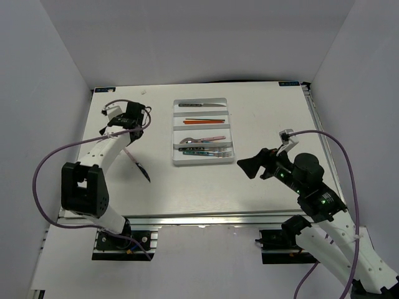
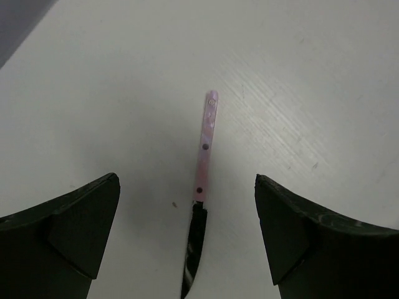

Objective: Sort the eating utensils into containers

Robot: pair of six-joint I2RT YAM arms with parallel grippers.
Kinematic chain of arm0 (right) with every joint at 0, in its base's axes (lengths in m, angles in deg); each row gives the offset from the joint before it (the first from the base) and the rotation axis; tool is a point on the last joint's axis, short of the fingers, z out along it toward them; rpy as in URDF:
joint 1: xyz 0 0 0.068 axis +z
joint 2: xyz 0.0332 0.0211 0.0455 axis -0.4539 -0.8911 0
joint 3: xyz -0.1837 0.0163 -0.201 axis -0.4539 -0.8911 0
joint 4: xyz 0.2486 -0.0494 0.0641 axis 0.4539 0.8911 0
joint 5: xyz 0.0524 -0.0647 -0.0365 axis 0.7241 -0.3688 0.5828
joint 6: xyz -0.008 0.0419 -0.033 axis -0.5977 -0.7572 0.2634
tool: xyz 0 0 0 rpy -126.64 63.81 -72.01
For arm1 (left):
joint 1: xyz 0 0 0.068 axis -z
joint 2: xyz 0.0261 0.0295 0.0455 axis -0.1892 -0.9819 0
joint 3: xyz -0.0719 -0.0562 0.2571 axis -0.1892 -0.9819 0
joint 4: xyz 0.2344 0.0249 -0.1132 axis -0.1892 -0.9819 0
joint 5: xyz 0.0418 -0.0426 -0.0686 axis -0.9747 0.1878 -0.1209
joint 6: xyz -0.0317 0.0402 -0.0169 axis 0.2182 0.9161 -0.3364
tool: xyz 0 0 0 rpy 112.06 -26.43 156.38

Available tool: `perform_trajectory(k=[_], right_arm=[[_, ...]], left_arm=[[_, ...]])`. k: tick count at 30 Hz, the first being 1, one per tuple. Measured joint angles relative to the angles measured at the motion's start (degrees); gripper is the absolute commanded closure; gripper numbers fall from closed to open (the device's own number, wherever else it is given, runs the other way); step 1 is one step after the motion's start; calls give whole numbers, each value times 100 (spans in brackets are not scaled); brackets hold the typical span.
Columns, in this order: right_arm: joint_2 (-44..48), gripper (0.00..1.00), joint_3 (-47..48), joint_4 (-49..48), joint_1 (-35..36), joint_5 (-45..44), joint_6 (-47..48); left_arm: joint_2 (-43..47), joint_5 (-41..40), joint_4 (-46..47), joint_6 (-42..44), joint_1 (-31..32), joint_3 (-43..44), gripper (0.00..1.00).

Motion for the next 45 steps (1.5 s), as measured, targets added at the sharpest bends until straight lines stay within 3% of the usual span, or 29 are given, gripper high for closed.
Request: perform_trajectory(k=[9, 18, 20, 23, 28, 29, 30, 31, 40, 45], right_arm=[[-450, 11, -22, 181, 0, 216, -57], [-267, 11, -59, 203, 0, 197, -173], [-269, 11, -59, 201, 0, 197, -188], [-269, 11, -61, 201, 0, 195, -195], [-264, 11, -63, 197, 0, 175, -192], [-262, 11, -63, 197, 0, 173, -192], [-258, 11, -63, 197, 0, 173, -192], [-251, 11, -63, 197, 0, 173, -192], [-122, 11, -63, 199, 0, 24, -186], [-122, 11, -63, 199, 0, -122, -186]], left_arm=[[-922, 1215, 92, 820, -527, -142, 2], [-1357, 1869, 520, 986, -748, -531, 15], [-1384, 1958, 643, 962, -754, -533, 24], [-1434, 2057, 822, 916, -758, -535, 51], [-1436, 2153, 1185, 813, -756, -651, 69], [-1436, 2164, 1241, 807, -756, -667, 77], [-1436, 2177, 1309, 789, -756, -682, 95], [-1436, 2179, 1344, 796, -756, -693, 100], [-1174, 2291, 1325, 905, -763, -859, 100], [-258, 2465, 1246, 629, -763, -894, 100]])
